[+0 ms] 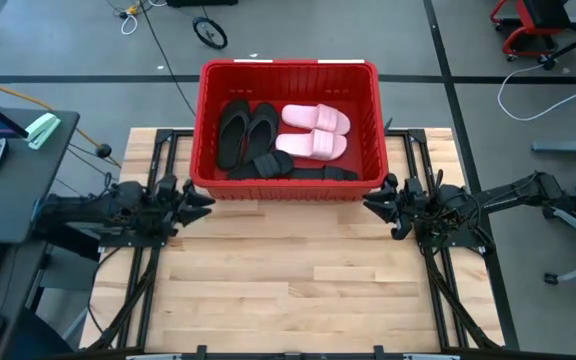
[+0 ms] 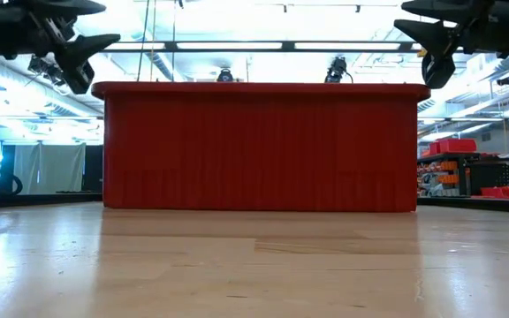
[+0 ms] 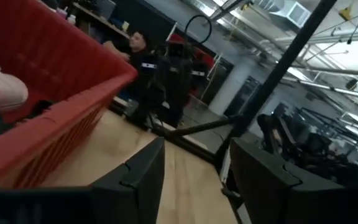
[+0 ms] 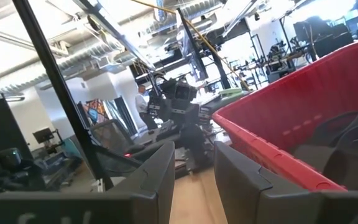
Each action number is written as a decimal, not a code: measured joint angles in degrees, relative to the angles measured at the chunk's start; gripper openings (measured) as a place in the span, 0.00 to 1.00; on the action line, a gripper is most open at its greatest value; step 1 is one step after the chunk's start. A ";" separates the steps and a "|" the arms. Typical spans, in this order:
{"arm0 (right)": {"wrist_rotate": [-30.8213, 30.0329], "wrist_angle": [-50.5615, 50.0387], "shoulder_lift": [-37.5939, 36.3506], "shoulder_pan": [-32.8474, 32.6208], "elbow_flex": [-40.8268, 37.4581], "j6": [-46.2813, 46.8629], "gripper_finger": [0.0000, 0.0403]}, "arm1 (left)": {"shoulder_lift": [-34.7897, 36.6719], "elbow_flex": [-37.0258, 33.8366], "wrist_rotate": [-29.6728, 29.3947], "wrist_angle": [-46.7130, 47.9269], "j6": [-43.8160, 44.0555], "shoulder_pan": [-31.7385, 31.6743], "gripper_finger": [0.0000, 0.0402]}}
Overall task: Pick and place slides into bin
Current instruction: Return to Home Position
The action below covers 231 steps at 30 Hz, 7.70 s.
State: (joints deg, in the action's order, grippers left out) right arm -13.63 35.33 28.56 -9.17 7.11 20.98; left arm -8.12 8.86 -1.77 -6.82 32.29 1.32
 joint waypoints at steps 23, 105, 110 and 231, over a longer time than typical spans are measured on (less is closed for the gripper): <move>0.85 -0.48 0.00 0.00 0.02 5.19 0.29 | -14.76 0.02 -11.19 4.12 6.86 16.78 0.46; 2.10 -0.59 0.00 -0.02 0.02 3.29 0.29 | 7.47 -8.35 0.52 5.04 -22.49 16.89 0.46; 2.10 -0.59 0.00 -0.02 0.02 3.60 0.29 | 7.47 -8.37 0.54 4.94 -22.49 16.89 0.48; 26.05 -31.95 -28.02 -7.87 -6.56 -18.10 0.29 | 7.38 -8.39 0.53 4.58 -22.51 16.92 0.47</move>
State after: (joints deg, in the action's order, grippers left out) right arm 12.43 3.38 0.54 -17.04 0.56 2.87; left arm -0.73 0.47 -1.24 -2.24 9.78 18.24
